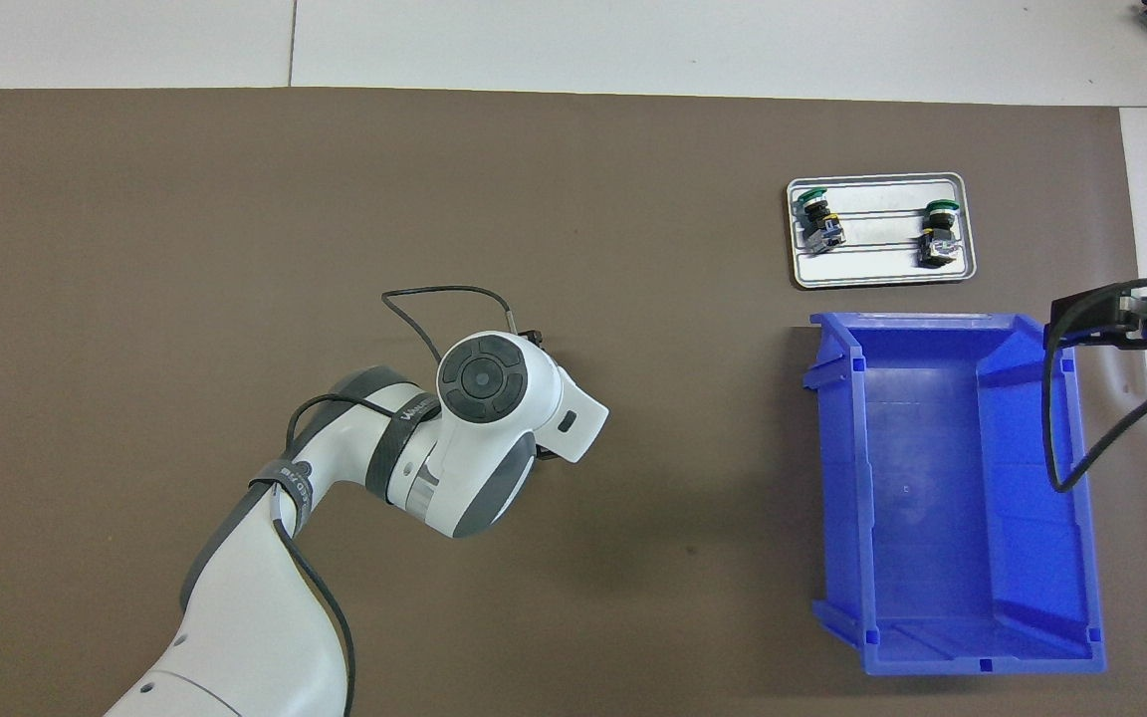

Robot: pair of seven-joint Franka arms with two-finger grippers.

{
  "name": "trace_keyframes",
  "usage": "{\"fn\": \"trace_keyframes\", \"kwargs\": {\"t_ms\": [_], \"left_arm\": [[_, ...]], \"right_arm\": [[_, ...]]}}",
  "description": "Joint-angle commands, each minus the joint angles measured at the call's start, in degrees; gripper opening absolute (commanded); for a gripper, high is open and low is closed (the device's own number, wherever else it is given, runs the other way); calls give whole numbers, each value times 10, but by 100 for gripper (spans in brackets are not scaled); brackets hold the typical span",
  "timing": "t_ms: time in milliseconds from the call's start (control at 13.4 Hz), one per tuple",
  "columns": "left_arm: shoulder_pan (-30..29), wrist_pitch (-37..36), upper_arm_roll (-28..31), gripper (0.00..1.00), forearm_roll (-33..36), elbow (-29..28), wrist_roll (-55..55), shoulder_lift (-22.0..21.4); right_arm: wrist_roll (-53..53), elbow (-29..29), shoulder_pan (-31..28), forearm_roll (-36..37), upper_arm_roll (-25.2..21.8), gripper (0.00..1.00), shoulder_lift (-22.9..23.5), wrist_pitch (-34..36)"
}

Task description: Place and press button with both arms

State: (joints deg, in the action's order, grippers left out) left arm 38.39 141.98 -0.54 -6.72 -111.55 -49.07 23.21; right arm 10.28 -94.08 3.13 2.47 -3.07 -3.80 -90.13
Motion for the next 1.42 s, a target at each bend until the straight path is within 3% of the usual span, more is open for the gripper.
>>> {"fn": "trace_keyframes", "kwargs": {"t_ms": [0,449,674,749,823,1048,1347], "left_arm": [[12,31,11,100,1,-23,1,-4],[12,34,11,98,1,-26,1,-4],[12,34,11,86,1,-26,1,-4],[12,35,12,67,1,-25,1,-4],[11,38,11,57,9,-24,0,-4],[10,59,11,43,28,-24,-1,-3],[5,59,10,39,28,-24,-1,-2]], "right_arm": [[-12,-6,-6,-11,4,100,-4,-6],[-11,-6,-7,-11,4,100,-6,-6],[-11,-6,-7,-11,3,100,-6,-6],[-11,-6,-7,-11,3,100,-6,-6],[-11,-6,-7,-11,3,100,-6,-6],[-11,-6,-7,-11,3,100,-6,-5],[-11,-6,-7,-11,4,100,-6,-5]]}}
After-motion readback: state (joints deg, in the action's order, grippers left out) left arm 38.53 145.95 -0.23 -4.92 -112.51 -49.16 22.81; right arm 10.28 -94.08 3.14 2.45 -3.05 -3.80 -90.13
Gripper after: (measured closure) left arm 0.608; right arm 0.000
